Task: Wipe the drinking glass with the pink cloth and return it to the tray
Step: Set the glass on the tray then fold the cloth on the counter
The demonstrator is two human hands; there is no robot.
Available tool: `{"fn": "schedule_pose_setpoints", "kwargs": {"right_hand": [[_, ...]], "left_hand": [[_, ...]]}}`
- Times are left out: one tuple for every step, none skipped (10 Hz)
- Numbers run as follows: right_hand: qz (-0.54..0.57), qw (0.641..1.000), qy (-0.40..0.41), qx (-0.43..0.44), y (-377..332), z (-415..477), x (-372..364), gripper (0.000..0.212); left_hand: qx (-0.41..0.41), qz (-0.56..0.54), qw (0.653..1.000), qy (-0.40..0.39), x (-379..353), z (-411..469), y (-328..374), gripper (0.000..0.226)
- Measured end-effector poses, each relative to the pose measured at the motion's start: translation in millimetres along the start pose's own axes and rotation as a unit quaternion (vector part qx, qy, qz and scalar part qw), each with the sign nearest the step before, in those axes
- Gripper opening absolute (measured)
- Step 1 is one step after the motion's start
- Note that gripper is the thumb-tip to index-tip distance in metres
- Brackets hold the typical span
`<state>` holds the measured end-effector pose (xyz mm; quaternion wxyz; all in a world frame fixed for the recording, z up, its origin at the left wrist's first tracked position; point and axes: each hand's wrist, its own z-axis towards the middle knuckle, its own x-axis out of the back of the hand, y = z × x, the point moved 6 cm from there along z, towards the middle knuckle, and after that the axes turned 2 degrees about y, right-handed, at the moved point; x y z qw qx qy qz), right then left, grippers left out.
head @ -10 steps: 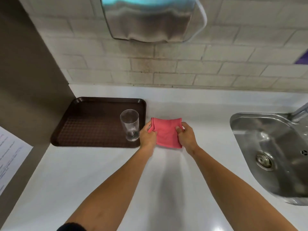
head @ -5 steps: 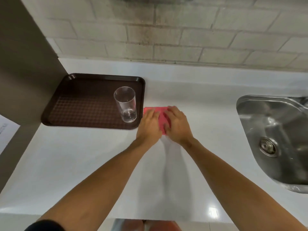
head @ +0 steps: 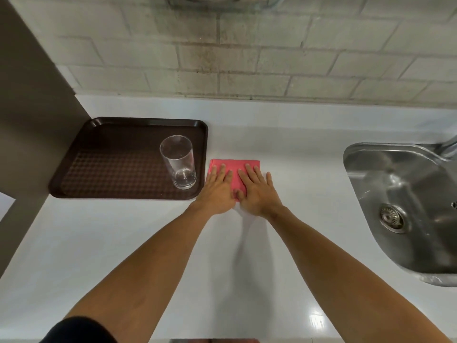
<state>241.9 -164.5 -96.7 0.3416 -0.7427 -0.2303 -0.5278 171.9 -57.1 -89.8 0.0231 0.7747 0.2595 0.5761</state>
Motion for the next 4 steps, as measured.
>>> {"fn": "schedule_pose_setpoints", "kwargs": {"right_hand": [[-0.001, 1.0, -0.003, 0.003, 3, 0, 2, 0.069], [-0.012, 1.0, -0.011, 0.006, 2, 0, 3, 0.069], [0.006, 1.0, -0.001, -0.005, -1, -1, 11, 0.069], [0.036, 0.996, 0.084, 0.011, -15, -13, 36, 0.065]], "left_hand": [[0.003, -0.001, 1.0, 0.006, 1, 0, 0, 0.072], [0.002, 0.0, 1.0, 0.01, 2, 0, -1, 0.072], [0.002, -0.018, 1.0, 0.015, 8, -6, 4, 0.072], [-0.043, -0.05, 0.995, 0.07, 34, -31, 18, 0.064]]}}
